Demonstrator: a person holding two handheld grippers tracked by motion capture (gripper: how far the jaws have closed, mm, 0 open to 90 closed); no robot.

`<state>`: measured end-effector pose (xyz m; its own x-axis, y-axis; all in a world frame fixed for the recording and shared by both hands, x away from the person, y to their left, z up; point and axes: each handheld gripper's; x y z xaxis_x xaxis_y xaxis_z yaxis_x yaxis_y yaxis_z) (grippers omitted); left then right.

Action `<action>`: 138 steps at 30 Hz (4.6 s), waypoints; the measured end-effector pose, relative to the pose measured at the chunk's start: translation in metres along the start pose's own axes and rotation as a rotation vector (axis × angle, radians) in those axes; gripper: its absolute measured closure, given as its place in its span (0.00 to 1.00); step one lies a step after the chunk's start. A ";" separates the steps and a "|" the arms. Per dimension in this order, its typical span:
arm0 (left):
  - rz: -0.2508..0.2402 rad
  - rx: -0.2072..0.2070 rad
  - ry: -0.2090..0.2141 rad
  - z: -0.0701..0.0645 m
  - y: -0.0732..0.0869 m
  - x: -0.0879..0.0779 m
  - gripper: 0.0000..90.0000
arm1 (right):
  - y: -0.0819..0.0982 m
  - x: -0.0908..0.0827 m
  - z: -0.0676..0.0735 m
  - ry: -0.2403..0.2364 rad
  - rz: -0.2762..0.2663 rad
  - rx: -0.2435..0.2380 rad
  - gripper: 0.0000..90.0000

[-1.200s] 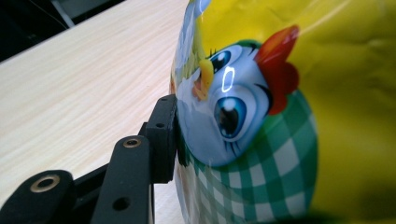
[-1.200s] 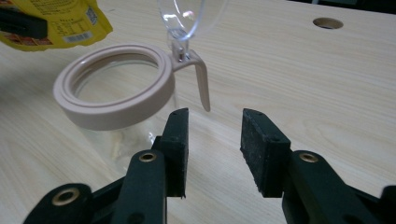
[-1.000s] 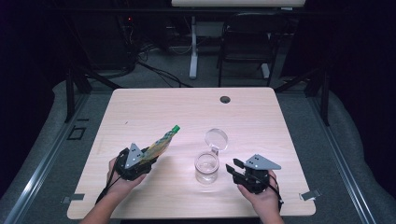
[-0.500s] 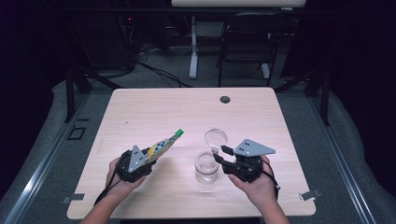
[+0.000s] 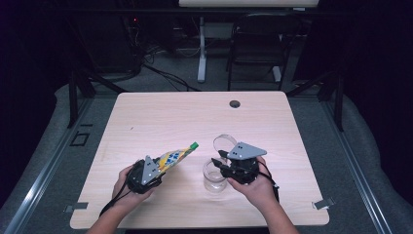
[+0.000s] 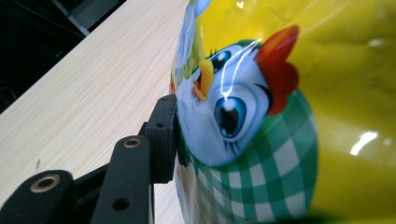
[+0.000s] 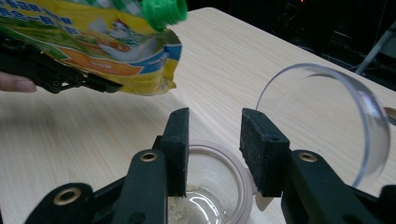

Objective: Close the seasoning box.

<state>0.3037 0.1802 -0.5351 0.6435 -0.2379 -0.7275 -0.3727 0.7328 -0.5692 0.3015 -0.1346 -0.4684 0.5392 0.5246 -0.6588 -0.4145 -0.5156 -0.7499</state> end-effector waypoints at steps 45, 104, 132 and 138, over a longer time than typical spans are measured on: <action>0.046 0.185 -0.185 -0.019 -0.012 -0.007 0.64 | 0.009 0.000 0.021 0.016 -0.034 -0.047 0.63; 0.141 0.466 -0.376 -0.012 -0.044 -0.021 0.64 | 0.003 -0.008 0.041 0.036 -0.038 -0.169 0.71; 0.179 0.534 -0.418 -0.017 -0.049 -0.019 0.64 | 0.007 0.002 0.050 0.157 0.022 -0.228 0.78; 0.183 0.540 -0.422 -0.017 -0.050 -0.019 0.64 | 0.007 0.002 0.050 0.163 0.024 -0.220 0.80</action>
<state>0.2987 0.1374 -0.4997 0.8472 0.1066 -0.5205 -0.1863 0.9771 -0.1031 0.2631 -0.1037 -0.4778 0.6493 0.4038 -0.6446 -0.2687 -0.6710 -0.6910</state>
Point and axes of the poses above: each handheld gripper's, and its own axes: x roughly forward along the jaws, y roughly out of its underside, z roughly to its left, and after that the axes turned 13 degrees about z, right-handed
